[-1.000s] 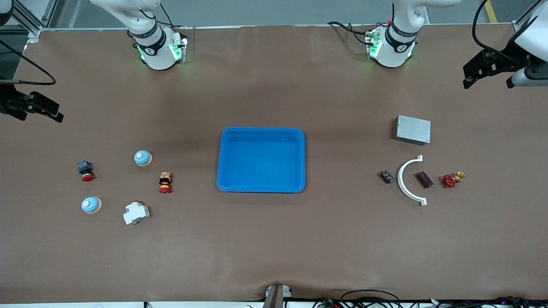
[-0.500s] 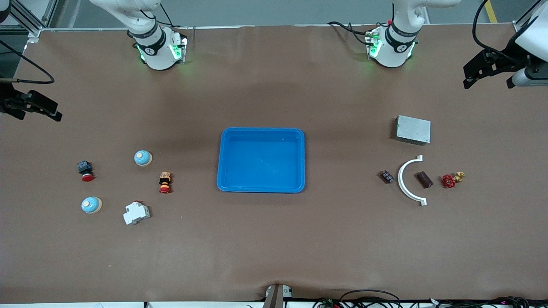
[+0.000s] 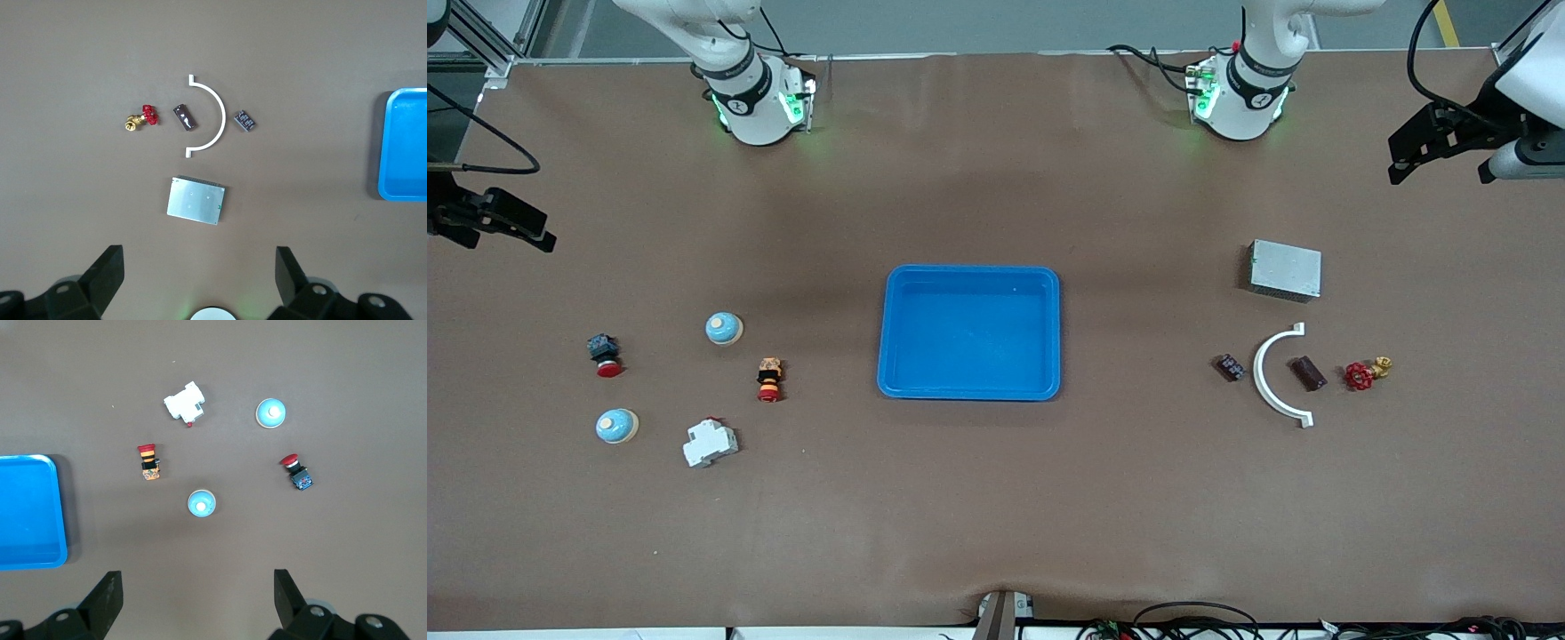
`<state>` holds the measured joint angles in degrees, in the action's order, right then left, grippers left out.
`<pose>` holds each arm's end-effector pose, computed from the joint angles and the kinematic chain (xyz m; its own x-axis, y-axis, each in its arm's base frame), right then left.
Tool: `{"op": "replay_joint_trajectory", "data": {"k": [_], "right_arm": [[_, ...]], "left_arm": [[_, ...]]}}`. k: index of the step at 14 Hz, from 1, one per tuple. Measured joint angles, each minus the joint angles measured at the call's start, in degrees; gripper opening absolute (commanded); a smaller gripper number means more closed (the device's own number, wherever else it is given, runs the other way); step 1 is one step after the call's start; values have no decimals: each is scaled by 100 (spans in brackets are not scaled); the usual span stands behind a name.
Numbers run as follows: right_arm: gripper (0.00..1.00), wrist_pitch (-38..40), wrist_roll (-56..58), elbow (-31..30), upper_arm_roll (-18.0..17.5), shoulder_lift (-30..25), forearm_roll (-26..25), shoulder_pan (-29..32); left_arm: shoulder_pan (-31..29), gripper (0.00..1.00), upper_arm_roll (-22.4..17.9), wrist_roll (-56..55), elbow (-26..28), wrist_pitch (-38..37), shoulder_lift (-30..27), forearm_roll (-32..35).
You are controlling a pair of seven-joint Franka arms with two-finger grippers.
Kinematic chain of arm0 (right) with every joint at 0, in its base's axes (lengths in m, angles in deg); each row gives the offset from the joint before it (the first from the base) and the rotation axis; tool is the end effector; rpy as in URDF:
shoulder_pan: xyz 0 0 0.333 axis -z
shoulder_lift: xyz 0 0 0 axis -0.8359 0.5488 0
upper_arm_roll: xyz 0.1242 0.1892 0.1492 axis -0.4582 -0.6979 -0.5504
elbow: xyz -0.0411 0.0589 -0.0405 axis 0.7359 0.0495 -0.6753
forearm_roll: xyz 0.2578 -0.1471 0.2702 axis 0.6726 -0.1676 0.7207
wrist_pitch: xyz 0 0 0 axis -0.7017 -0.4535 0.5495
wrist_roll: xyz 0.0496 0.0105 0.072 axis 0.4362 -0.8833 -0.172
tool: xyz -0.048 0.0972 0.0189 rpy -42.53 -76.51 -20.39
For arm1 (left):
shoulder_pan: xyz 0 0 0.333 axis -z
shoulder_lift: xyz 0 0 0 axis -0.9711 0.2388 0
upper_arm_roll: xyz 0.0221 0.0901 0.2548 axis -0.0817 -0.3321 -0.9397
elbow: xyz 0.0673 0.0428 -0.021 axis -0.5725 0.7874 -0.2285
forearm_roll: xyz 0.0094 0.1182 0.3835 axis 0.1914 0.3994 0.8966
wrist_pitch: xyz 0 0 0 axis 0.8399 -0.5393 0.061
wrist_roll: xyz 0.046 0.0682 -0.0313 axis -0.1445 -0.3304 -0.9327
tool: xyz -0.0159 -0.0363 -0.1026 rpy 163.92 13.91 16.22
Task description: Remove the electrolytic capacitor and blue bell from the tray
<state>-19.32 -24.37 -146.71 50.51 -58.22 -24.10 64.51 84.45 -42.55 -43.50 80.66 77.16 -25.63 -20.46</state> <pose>0.5551 -0.0408 0.5707 0.9975 -0.0699 -0.0053 -0.0699 -0.9975 -0.0054 0.5183 -0.0633 0.6314 0.9992 -0.0392 -0.0035 -0.0393 -0.9982 -0.0461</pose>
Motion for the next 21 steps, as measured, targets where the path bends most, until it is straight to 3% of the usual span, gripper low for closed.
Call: {"op": "replay_joint_trajectory", "data": {"k": [21], "right_arm": [[100,126,-10,2,-51,0,137,-284]], "left_arm": [[-1,100,-6,4,-20,0,1,0]]}}
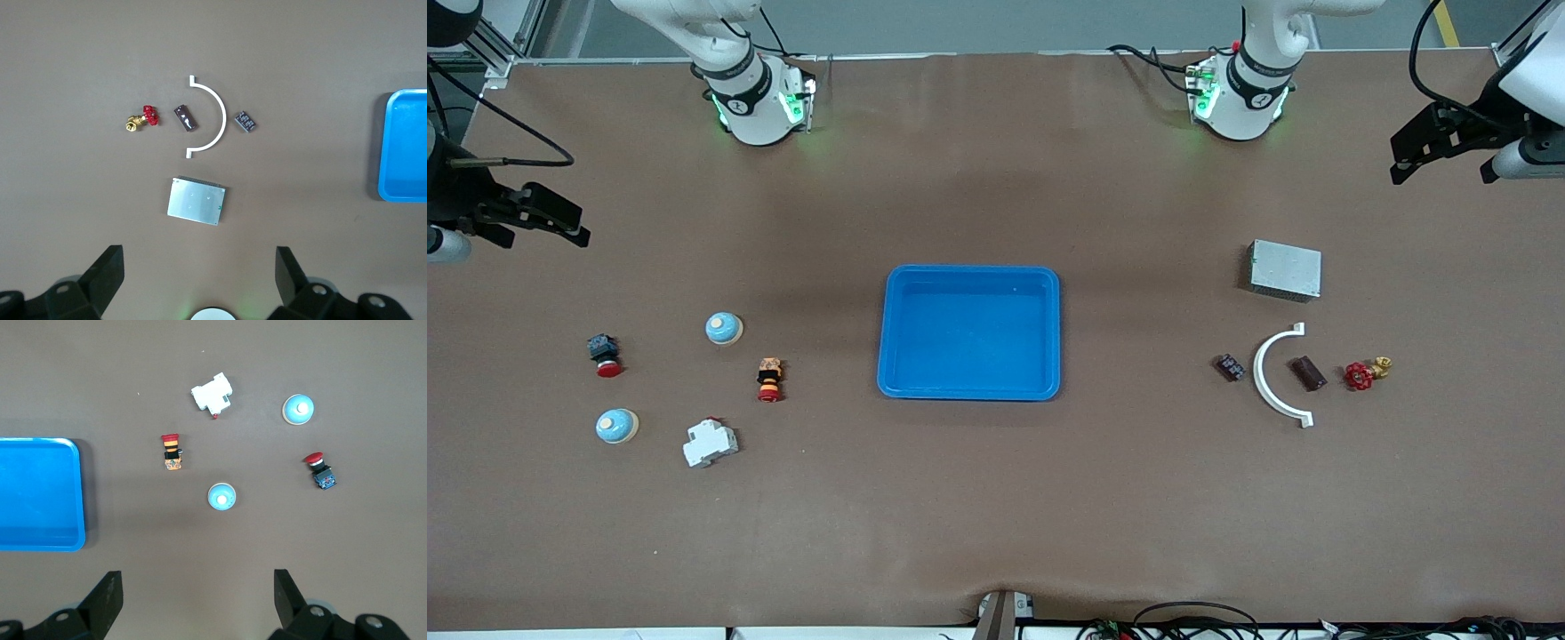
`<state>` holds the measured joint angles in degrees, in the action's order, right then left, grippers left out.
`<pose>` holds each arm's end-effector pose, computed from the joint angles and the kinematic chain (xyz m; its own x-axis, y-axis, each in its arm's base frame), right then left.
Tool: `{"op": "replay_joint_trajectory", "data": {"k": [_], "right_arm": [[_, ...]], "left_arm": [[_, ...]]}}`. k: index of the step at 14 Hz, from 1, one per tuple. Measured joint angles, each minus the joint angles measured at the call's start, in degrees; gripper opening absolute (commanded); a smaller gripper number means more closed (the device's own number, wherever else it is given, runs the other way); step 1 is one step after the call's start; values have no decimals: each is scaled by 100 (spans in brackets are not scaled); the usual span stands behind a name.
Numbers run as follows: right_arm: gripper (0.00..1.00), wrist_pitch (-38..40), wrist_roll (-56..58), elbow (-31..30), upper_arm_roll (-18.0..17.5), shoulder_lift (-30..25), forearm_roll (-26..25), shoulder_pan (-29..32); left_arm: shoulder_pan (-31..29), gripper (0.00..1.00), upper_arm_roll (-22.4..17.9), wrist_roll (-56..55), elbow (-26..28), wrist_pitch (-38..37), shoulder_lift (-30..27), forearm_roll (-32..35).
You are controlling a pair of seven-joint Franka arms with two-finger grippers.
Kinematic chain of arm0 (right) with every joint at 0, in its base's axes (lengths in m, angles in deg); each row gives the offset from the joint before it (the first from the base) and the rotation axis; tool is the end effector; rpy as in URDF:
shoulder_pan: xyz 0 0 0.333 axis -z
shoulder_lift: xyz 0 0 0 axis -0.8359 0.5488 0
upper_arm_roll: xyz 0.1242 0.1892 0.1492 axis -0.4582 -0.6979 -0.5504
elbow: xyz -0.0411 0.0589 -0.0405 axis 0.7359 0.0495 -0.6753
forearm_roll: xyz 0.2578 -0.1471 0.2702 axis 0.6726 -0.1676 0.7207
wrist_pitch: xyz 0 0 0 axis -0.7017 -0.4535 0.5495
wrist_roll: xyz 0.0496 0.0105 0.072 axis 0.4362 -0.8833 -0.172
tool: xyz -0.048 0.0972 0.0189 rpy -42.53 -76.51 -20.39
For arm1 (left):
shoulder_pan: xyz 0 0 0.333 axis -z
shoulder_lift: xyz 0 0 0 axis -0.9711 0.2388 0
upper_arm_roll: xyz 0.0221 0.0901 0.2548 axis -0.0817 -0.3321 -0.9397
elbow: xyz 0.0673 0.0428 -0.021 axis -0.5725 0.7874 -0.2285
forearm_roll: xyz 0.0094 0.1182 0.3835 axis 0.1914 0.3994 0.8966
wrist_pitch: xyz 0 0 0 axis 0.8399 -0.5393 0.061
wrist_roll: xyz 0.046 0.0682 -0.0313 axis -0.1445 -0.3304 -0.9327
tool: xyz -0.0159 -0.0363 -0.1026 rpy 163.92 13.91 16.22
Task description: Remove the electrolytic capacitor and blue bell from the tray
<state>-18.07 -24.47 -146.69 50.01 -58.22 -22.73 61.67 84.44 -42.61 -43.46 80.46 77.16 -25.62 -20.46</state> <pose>0.5542 -0.0056 0.5690 0.9996 -0.0131 -0.0267 -0.0139 -0.9995 -0.0291 0.5183 -0.0627 0.6329 0.9993 -0.0387 -0.0002 -0.0387 -0.9982 -0.0457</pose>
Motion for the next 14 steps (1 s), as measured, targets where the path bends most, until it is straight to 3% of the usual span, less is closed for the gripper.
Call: {"op": "replay_joint_trajectory", "data": {"k": [14], "right_arm": [[100,20,0,0,10,0,0,1]], "left_arm": [[49,100,136,11,-7,-155,-149,-4]]}}
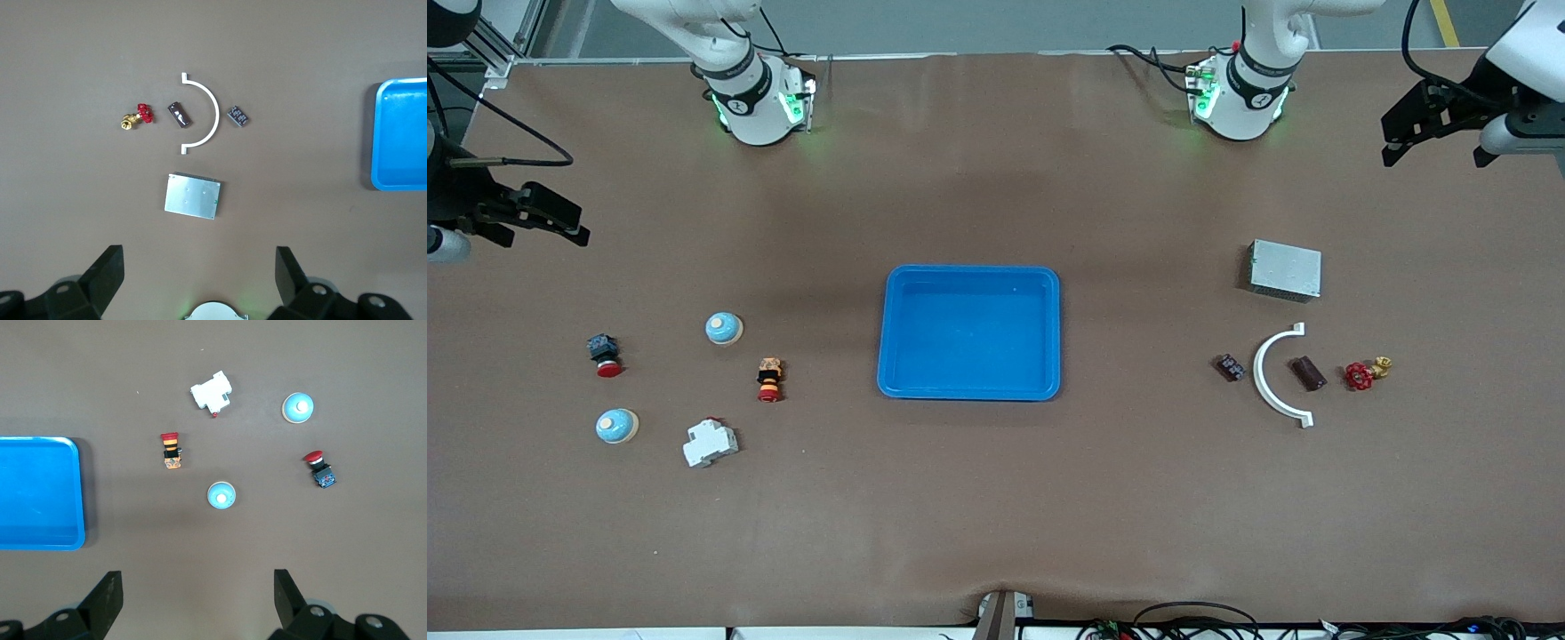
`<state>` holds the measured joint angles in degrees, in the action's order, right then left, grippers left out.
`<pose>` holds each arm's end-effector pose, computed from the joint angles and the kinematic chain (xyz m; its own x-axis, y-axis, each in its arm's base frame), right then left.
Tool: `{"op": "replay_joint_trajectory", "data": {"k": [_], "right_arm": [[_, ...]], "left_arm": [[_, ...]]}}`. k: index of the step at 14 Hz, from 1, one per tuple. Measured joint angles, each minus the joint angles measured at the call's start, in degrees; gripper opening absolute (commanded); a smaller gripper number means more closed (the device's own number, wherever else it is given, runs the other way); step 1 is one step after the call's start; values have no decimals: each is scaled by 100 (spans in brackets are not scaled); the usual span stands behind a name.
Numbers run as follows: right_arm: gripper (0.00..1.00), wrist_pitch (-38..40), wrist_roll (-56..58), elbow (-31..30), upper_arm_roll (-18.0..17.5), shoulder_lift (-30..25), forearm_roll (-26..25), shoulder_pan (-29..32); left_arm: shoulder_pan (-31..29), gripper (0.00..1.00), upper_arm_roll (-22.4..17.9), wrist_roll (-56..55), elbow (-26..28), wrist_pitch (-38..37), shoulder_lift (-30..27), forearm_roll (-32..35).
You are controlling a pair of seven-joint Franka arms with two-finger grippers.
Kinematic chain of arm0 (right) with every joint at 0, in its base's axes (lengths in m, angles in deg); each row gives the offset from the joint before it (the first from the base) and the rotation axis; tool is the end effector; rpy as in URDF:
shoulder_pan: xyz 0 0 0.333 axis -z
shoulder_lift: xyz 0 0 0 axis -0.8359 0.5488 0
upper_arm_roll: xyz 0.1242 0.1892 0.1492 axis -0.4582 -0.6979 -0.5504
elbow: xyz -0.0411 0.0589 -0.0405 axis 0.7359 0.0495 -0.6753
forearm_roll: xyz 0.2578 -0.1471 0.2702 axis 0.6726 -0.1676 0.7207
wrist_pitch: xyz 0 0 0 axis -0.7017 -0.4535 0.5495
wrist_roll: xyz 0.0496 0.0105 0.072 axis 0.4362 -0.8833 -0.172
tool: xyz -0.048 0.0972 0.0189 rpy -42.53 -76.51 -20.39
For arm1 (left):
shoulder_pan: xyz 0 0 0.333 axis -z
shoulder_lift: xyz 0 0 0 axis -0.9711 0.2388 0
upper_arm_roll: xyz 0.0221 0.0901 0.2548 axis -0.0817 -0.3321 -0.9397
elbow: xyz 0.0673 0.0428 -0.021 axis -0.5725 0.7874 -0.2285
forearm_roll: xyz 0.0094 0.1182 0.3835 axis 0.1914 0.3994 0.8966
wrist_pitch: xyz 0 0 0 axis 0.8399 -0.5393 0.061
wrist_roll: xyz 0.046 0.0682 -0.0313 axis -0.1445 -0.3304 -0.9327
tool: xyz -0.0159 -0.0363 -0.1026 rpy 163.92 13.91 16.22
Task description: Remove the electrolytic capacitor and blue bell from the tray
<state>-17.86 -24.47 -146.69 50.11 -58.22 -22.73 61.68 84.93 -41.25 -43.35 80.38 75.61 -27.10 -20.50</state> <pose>0.5537 -0.0066 0.5687 0.9994 -0.0149 -0.0303 -0.0158 -0.9994 -0.0292 0.5051 -0.0783 0.6446 0.9974 -0.0715 0.0001 -0.0715 -0.9963 -0.0474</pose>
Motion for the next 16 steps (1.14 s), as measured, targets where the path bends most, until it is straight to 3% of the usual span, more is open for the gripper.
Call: {"op": "replay_joint_trajectory", "data": {"k": [16], "right_arm": [[100,4,0,0,12,0,0,1]], "left_arm": [[-180,100,-110,-296,5,-1,128,-237]]}}
